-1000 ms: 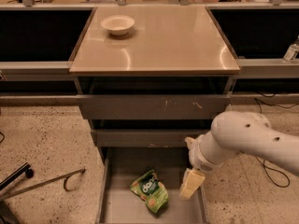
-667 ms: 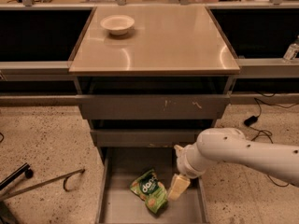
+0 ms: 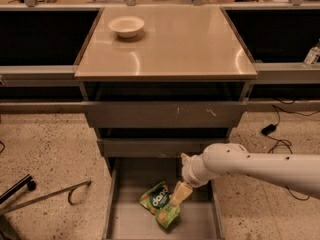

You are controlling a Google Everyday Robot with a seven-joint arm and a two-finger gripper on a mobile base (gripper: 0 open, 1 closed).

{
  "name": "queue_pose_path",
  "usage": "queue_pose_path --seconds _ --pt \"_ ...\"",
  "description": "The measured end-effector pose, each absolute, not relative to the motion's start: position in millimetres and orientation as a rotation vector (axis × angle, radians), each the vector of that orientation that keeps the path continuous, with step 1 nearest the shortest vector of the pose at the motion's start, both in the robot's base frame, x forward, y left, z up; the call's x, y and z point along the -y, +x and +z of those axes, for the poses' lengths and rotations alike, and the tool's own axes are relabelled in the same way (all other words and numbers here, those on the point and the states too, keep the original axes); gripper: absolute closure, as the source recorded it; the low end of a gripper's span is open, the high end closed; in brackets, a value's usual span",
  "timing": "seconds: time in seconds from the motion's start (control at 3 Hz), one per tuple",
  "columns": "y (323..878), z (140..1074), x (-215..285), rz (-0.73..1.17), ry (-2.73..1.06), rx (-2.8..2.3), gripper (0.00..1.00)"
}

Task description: Pick green rice chip bag from bottom drawer and place on counter

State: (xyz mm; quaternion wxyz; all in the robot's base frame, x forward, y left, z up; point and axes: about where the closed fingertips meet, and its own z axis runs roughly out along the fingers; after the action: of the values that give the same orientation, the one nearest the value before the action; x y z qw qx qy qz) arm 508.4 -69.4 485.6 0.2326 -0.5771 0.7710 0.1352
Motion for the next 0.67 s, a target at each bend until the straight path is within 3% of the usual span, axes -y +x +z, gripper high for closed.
queue_pose_path --seconds 0.67 --pt "528.2 425.0 46.4 0.426 -1.572 -2.05 0.0"
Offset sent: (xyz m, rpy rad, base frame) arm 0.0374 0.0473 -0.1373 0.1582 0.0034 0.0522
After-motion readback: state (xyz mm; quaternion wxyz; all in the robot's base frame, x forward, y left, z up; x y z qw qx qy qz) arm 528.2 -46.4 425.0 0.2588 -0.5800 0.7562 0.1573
